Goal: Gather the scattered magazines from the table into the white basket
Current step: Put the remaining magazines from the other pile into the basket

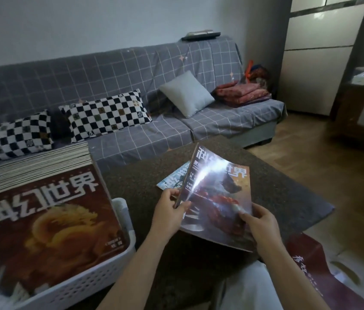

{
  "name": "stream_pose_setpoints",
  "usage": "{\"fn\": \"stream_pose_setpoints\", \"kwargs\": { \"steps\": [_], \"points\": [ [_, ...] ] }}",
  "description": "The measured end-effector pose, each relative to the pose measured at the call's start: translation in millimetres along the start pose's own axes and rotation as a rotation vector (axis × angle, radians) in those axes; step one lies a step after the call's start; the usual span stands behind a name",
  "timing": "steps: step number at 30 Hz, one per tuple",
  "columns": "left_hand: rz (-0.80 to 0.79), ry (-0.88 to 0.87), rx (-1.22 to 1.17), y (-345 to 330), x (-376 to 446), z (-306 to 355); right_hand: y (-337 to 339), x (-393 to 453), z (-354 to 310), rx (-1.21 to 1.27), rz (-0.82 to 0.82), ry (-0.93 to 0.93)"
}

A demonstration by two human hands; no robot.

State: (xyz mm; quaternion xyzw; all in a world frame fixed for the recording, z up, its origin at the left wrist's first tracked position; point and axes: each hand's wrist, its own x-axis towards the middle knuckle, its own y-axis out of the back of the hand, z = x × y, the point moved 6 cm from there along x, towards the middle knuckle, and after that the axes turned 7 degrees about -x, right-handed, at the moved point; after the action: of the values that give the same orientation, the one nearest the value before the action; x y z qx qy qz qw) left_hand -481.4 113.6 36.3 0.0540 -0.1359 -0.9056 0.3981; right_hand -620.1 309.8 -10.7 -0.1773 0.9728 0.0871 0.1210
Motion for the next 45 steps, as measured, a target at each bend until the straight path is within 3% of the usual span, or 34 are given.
{"fn": "stream_pose_setpoints", "kwargs": {
  "steps": [7, 12, 19, 26, 33, 45],
  "points": [
    [0.284, -0.211, -0.093, 87.3, -69.7, 33.7, -47.3, -46.8, -51.4, 0.176, -0.279, 0.159],
    [0.375, -0.331, -0.14, 147.6, -111.6, 49.5, -94.2, -83.3, -86.0, 0.257, -0.487, 0.299],
    [0.452, -0.37, -0.207, 209.5, -146.5, 42.8, -154.3, -119.0, -102.7, 0.244, -0.628, 0.4],
    [0.587, -0.29, -0.178, 260.0, -156.6, 9.3, -200.8, -143.9, -113.3, 0.075, -0.612, 0.525],
    [0.813, -0.107, -0.033, 288.2, -158.1, -21.3, -222.2, -149.6, -111.8, -0.142, -0.469, 0.668],
    [0.828, 0.002, 0.044, 276.4, -166.0, -52.3, -220.0, -140.6, -71.2, -0.551, -0.362, 0.733]
  ]
}}
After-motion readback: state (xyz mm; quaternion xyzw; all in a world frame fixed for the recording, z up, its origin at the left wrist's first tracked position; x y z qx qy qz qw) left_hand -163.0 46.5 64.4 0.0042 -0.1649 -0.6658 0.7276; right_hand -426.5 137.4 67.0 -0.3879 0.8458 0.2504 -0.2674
